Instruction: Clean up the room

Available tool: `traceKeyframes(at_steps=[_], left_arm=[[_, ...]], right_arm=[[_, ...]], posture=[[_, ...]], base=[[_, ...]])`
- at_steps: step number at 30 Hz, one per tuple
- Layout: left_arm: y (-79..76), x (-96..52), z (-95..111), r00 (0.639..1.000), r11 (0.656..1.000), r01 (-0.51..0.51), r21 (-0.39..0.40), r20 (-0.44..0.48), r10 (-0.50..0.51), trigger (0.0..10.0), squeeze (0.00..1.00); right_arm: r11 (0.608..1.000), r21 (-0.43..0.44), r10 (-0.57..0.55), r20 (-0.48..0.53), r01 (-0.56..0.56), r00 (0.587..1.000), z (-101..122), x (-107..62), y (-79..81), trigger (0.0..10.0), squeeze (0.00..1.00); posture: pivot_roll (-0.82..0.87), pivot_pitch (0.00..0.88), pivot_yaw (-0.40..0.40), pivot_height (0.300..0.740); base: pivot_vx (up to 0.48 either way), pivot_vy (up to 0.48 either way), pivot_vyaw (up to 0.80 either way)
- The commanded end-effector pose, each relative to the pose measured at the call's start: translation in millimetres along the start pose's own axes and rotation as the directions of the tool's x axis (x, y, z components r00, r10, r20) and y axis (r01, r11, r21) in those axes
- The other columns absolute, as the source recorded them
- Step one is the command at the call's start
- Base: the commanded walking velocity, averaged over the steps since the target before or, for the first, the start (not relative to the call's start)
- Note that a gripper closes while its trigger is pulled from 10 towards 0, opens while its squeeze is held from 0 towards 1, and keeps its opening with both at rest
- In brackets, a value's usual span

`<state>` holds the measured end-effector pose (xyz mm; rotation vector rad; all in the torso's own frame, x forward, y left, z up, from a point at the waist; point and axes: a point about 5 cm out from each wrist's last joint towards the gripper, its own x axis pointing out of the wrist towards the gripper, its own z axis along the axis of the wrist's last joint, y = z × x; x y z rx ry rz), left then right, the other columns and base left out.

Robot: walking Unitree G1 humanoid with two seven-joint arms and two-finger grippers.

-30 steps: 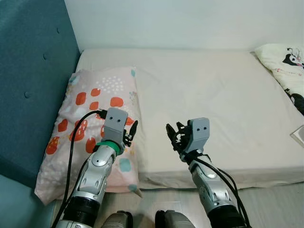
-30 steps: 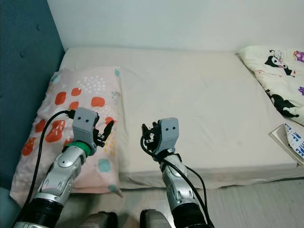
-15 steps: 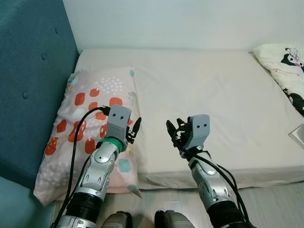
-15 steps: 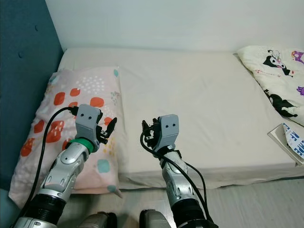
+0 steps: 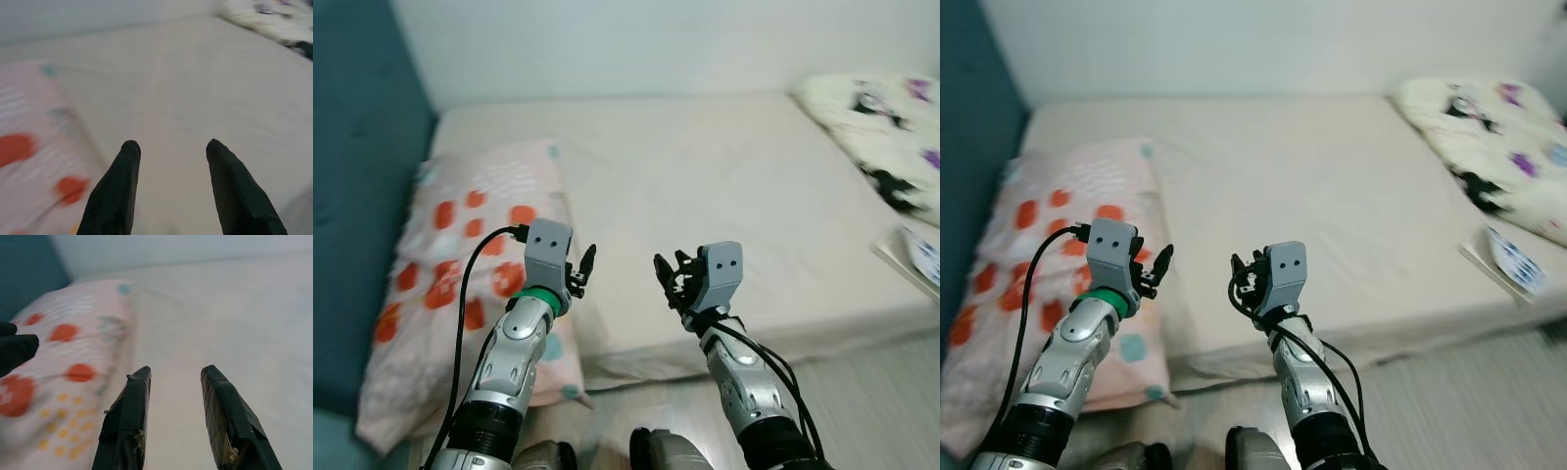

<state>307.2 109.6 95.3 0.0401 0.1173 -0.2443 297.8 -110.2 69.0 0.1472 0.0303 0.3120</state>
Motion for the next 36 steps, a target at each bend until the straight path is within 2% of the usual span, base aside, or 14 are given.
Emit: traceKeyframes(at_steps=[1, 36], left_arm=[[-2.9, 1.5, -3.8, 1.0, 1.0, 0.007, -0.007, -0.025, -0.007, 10.0, 0.0], [-5.9, 5.2, 0.1, 0.999, 1.0, 0.023, 0.008, -0.023, -0.022, 10.0, 0.0]], right_arm=[[1.0, 0.015, -0.015, -0.028, 0.015, 0.999, -7.7, -4.2, -2.0, 10.0, 0.0], [1.0, 0.023, -0.013, -0.029, 0.013, 0.999, -9.6, -3.2, 0.4, 10.0, 0.0]], posture=[[-0.04, 0.011, -0.004, 0.74], [-0.03, 0.022, 0.003, 0.74]], base=[[0.0, 0.0, -0.8], [0.0, 0.0, -0.8]])
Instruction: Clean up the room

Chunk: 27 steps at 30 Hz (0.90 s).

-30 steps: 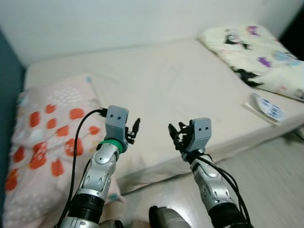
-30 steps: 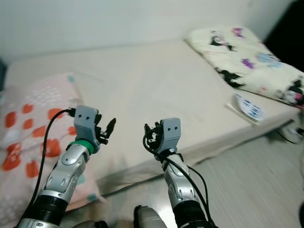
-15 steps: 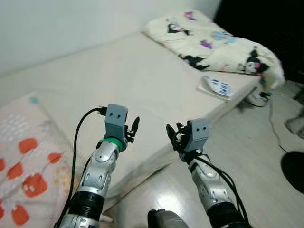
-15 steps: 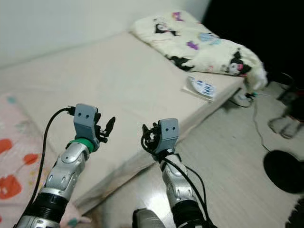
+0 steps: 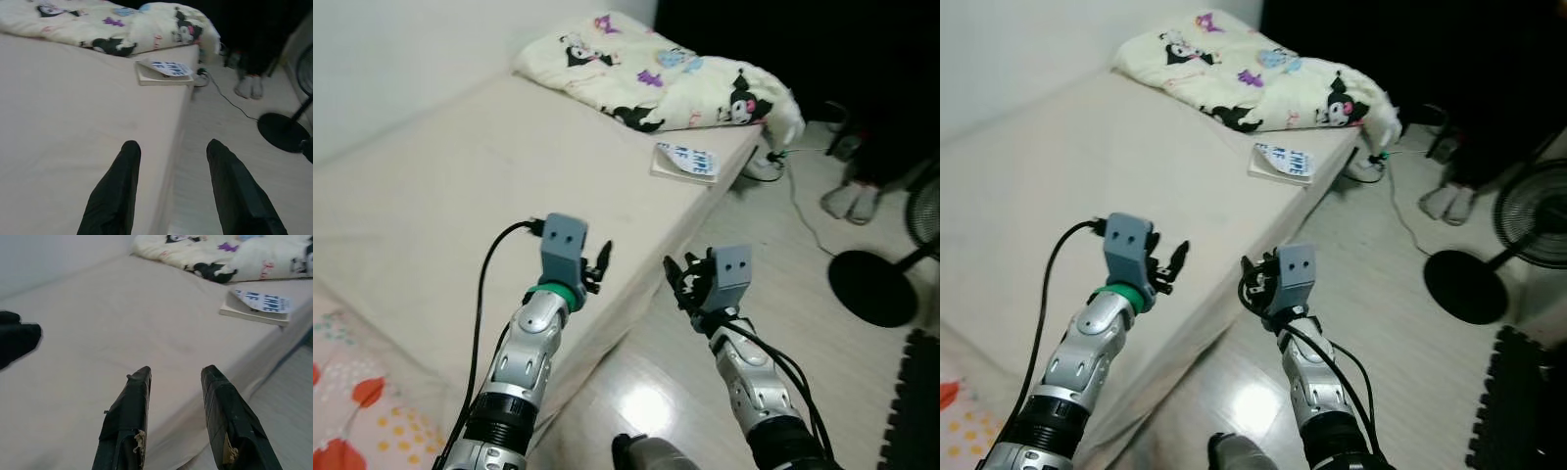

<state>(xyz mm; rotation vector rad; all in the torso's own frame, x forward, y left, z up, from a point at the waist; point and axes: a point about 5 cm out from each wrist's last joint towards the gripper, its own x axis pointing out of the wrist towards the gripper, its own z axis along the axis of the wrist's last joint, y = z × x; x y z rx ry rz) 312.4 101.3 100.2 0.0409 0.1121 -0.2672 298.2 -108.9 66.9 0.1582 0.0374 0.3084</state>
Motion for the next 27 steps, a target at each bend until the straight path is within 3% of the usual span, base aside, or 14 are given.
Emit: traceKeyframes(at_steps=[1, 20, 27], left_arm=[[0.7, -1.3, -5.8, 1.0, 1.0, 0.0, 0.006, -0.028, 0.0, 10.0, 0.0], [5.9, -0.2, -6.4, 0.999, 1.0, -0.01, 0.01, -0.044, 0.01, 10.0, 0.0], [6.1, -1.7, -8.3, 0.999, 0.997, 0.013, 0.079, -0.048, -0.009, 10.0, 0.0]], right_arm=[[1.0, 0.011, -0.009, -0.024, 0.009, 1.0, -7.4, -3.9, -0.5, 10.0, 0.0], [1.0, 0.017, -0.012, -0.025, 0.012, 1.0, -8.5, -2.4, 0.8, 10.0, 0.0], [1.0, 0.015, -0.011, -0.029, 0.012, 1.0, -9.7, -2.6, 0.5, 10.0, 0.0]], posture=[[-0.03, 0.022, 0.003, 0.74], [-0.03, 0.016, 0.009, 0.74], [-0.03, 0.016, 0.011, 0.74]], base=[[0.0, 0.0, -0.8], [0.0, 0.0, -0.8], [0.0, 0.0, -0.8]])
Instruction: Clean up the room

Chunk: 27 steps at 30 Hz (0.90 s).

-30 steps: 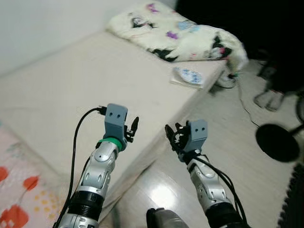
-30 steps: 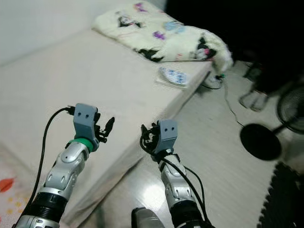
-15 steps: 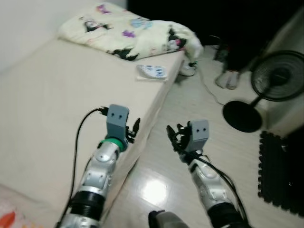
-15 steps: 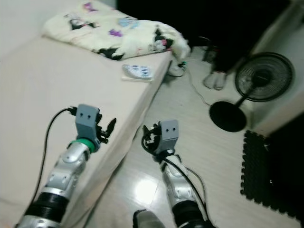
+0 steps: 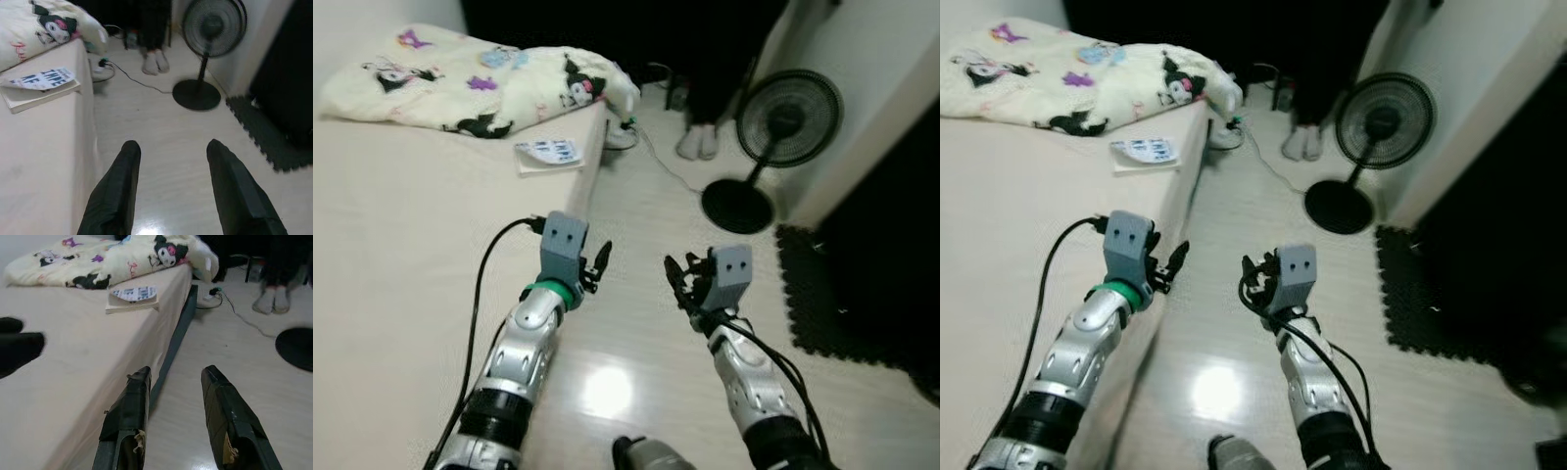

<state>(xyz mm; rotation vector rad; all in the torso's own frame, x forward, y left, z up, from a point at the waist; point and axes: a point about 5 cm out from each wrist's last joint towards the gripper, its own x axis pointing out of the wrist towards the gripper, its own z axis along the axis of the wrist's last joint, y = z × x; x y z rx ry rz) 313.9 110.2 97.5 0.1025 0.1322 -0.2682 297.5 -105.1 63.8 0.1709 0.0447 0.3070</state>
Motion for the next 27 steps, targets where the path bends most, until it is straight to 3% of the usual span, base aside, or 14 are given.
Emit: traceKeyframes(at_steps=[1, 7, 9, 16, 24, 27], left_arm=[[-3.1, -1.3, -5, 1.0, 0.999, 0.018, 0.047, -0.016, -0.017, 10.0, 0.0], [-2.2, -2.0, -5, 1.0, 0.997, 0.021, 0.07, -0.011, -0.02, 10.0, 0.0], [7.8, -5.0, -5, 0.999, 0.997, -0.036, 0.064, -0.002, 0.036, 10.0, 0.0], [19.0, -13.0, -8, 0.993, 0.992, -0.119, 0.043, 0.002, 0.119, 10.0, 0.0], [22.3, -16.6, -12, 0.992, 0.991, -0.127, 0.045, -0.009, 0.127, 10.0, 0.0], [19.8, -11.7, -10, 0.995, 0.994, -0.098, 0.054, -0.008, 0.099, 10.0, 0.0]], right_arm=[[1.0, 0.002, -0.009, -0.024, 0.009, 1.0, -6, -3.1, -2.5, 10.0, 0.0], [1.0, 0.004, -0.005, -0.026, 0.005, 1.0, -7, -2.7, -1.0, 10.0, 0.0], [0.998, -0.004, 0.056, -0.041, -0.056, 0.998, -7, 4.0, 6.9, 10.0, 0.0], [0.988, -0.045, 0.146, -0.056, -0.149, 0.988, 0, 15.5, 13.1, 10.0, 0.0], [0.986, -0.054, 0.154, -0.04, -0.156, 0.987, 6, 21.5, 14.8, 10.0, 0.0], [0.99, -0.052, 0.133, -0.029, -0.134, 0.991, 4, 18.1, 15.1, 10.0, 0.0]], posture=[[-0.02, 0.014, 0.013, 0.74], [-0.01, 0.008, 0.003, 0.74], [0.06, 0.008, -0.069, 0.74], [0.09, 0.014, -0.104, 0.74], [0.06, 0.012, -0.083, 0.74], [0.03, 0.011, -0.038, 0.74]], base=[[0.0, 0.0, -0.8], [0.0, 0.0, -0.8], [0.0, 0.0, -0.8], [0.0, 0.0, -0.8], [0.0, 0.0, -0.8], [0.0, 0.0, -0.8]])
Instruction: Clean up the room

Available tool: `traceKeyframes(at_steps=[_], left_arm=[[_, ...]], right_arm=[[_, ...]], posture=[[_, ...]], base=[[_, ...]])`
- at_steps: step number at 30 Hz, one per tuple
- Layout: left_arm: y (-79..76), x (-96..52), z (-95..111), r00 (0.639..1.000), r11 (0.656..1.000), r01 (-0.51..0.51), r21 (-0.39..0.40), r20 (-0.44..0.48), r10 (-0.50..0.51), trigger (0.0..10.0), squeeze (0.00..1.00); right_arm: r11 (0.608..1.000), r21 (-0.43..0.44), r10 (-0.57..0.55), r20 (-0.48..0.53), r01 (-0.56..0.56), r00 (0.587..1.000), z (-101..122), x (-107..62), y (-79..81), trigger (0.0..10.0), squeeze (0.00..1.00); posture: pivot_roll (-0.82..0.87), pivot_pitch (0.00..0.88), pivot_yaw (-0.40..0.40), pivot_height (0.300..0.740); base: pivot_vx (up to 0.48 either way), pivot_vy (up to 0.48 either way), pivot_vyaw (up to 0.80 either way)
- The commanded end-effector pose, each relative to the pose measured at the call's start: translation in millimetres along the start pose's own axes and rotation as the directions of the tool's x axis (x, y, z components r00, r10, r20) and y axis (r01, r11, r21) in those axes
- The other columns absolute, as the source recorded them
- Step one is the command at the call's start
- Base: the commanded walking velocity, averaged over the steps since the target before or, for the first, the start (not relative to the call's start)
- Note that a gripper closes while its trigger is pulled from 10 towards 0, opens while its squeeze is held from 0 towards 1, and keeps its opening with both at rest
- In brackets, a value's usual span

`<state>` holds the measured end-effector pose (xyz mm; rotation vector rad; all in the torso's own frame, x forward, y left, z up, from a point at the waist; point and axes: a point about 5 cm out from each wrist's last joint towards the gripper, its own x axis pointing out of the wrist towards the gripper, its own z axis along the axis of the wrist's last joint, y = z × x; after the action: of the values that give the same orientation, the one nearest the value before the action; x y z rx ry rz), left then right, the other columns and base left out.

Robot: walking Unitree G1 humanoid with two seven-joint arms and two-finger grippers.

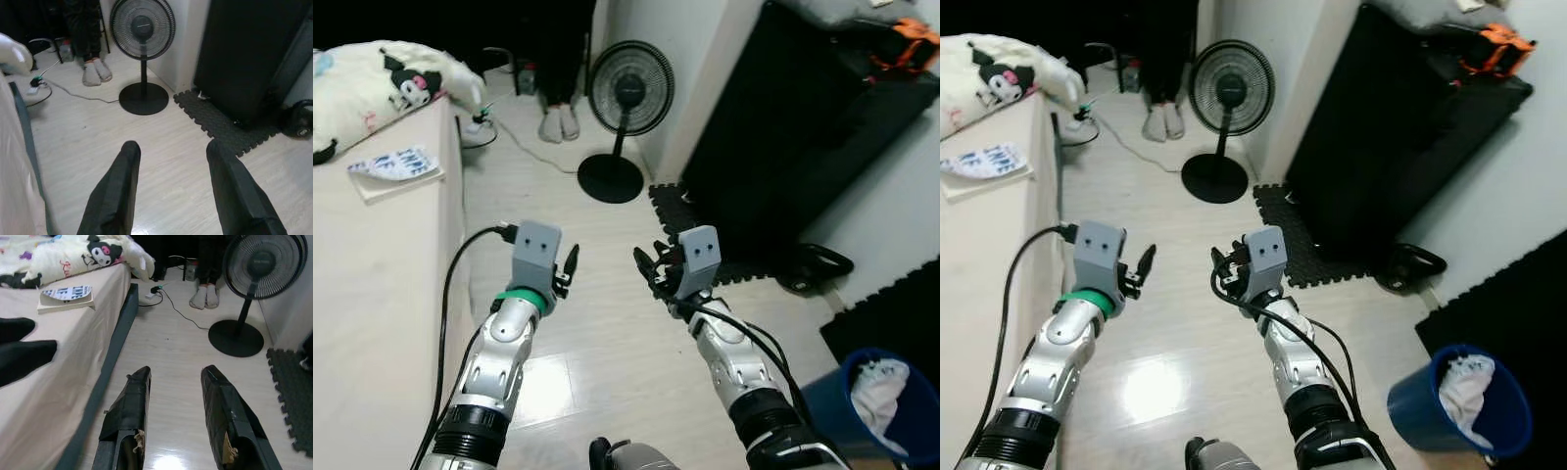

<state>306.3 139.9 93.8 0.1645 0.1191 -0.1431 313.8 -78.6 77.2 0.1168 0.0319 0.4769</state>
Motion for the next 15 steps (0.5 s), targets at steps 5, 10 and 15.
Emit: traceKeyframes(at_steps=[5, 10, 15], left_arm=[[-15.0, 11.9, 8, 0.993, 0.992, 0.117, 0.037, 0.003, -0.117, 10.0, 0.0], [-17.3, 18.6, 16, 0.985, 0.983, 0.171, 0.069, 0.012, -0.172, 10.0, 0.0], [-13.1, 22.0, 20, 0.987, 0.984, 0.159, 0.076, 0.02, -0.161, 10.0, 0.0]], right_arm=[[0.992, 0.027, -0.123, 0.003, 0.122, 0.992, -11, -15.0, -11.8, 10.0, 0.0], [0.983, 0.049, -0.179, 0.017, 0.178, 0.984, -15, -19.4, -14.2, 10.0, 0.0], [0.984, 0.052, -0.174, 0.017, 0.172, 0.985, -15, -18.8, -12.9, 10.0, 0.0]], posture=[[-0.03, 0.006, 0.062, 0.74], [-0.05, 0.001, 0.102, 0.74], [-0.04, 0.002, 0.083, 0.74]], base=[[0.0, 0.0, -0.8], [0.0, 0.0, -0.8], [0.0, 0.0, -0.8]])
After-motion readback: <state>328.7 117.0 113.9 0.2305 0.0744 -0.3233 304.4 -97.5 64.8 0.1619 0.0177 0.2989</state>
